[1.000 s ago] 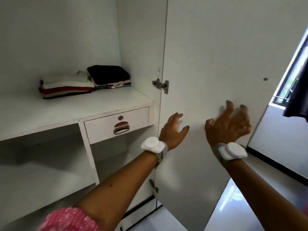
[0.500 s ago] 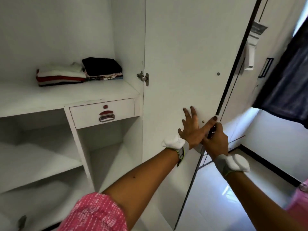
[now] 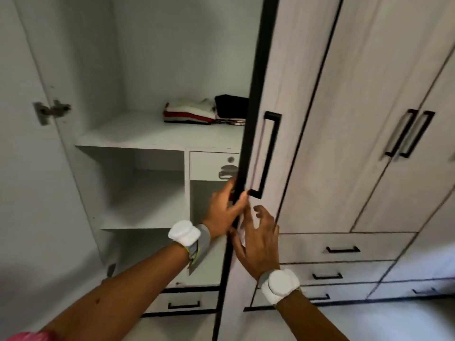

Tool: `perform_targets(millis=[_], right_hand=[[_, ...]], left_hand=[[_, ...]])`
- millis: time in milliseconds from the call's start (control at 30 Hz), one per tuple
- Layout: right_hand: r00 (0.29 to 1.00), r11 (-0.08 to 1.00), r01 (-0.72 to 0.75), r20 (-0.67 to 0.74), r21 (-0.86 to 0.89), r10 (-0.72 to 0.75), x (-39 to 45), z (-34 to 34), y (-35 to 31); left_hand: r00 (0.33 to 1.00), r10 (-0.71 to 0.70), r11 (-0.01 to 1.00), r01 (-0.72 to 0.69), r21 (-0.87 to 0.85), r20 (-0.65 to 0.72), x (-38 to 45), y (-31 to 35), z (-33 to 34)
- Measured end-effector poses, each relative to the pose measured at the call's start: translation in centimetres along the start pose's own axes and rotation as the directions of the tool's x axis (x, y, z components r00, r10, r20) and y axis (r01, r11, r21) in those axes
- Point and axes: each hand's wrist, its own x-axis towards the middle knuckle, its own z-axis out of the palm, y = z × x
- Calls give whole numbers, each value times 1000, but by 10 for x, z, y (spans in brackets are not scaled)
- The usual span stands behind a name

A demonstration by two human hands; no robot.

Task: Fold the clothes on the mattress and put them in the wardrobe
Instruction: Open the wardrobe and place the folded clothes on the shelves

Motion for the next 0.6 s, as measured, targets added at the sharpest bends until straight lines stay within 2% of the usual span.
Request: perform_targets(millis=[100, 200, 367, 500, 600], right_hand=[[971, 996, 13, 237, -88, 8, 40, 42, -18], [916, 989, 43, 401, -143, 18, 80, 82, -26], [898, 944, 113, 439, -311, 37, 118, 118, -31], [879, 887, 167, 473, -430, 64, 149, 149, -24], [865, 884, 137, 489, -447, 113, 164, 168, -21]], left_hand=[[979, -81, 996, 88, 28, -187, 23, -38, -51], [940, -191, 978, 208, 30, -283, 58, -65, -81], [893, -268, 948, 312, 66, -362, 109, -96, -97], [903, -306, 935, 344, 81, -301, 153, -118, -119], [927, -282, 945, 314, 98, -247, 180, -136, -132]])
